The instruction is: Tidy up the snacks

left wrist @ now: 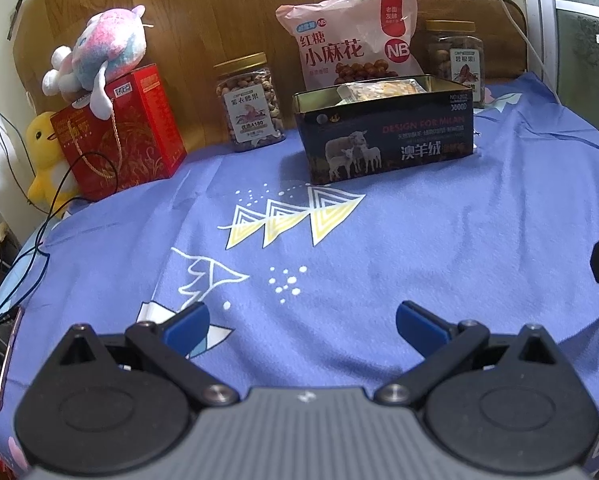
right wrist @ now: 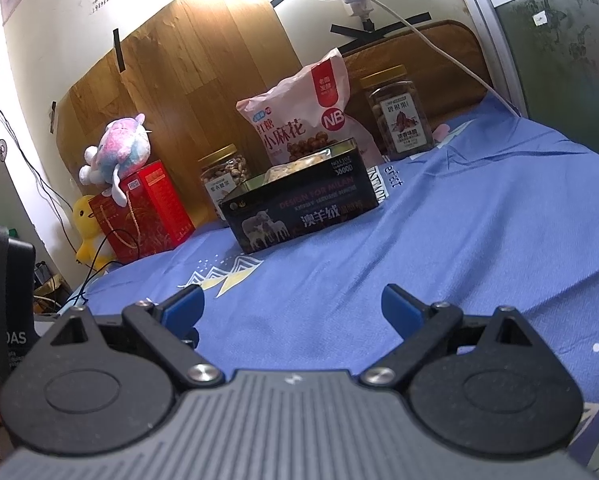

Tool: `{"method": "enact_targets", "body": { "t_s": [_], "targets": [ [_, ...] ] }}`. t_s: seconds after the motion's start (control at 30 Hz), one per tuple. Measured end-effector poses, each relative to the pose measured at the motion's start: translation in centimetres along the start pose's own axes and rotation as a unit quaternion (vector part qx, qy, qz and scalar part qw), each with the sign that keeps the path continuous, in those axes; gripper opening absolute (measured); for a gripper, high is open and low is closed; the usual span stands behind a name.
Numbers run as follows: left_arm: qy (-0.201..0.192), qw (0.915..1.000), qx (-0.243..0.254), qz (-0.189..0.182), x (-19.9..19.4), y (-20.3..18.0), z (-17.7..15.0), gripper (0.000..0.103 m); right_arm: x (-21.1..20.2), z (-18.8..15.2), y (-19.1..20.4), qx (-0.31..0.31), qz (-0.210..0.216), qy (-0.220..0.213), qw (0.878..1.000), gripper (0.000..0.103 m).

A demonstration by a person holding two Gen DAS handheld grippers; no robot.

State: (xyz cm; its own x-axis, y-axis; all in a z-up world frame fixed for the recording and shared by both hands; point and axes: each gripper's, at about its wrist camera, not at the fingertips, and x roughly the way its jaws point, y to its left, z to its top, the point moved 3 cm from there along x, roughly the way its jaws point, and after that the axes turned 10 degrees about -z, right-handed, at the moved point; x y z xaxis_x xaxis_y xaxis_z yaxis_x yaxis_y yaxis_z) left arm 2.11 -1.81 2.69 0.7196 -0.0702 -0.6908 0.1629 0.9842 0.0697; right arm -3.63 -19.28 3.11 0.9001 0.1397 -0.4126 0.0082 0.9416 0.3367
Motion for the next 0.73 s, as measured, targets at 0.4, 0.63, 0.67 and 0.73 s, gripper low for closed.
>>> {"method": "enact_targets", "body": {
  "t_s": [0.4, 0.63, 0.67, 0.73],
  "targets": [
    [0.005, 1.0000, 0.004, 0.001, -0.3, -0.4, -0.2, 0.103, -0.3, -0.1, -0.1, 0.000, 0.005, -0.007, 1.000, 0.097],
    [-0.008, 0.9997, 0.009, -0.023, -0.9, -0.9, -0.1, 0.103, -0.4, -0.1, -0.2, 0.001, 0.005, -0.008, 1.000, 0.097],
    [-0.010, 0.9996, 0.012, -0.026, -1.0, -1.1, -0.1, 0.103, -0.4, -0.1, -0.3, 0.001, 0.005, -0.009, 1.000, 0.097],
    [-0.009, 0.9994, 0.014, -0.030, -1.0, -1.3, -0.1, 0.103, -0.5, -0.1, -0.3, 0.001, 0.005, -0.010, 1.000, 0.097]
  ]
}}
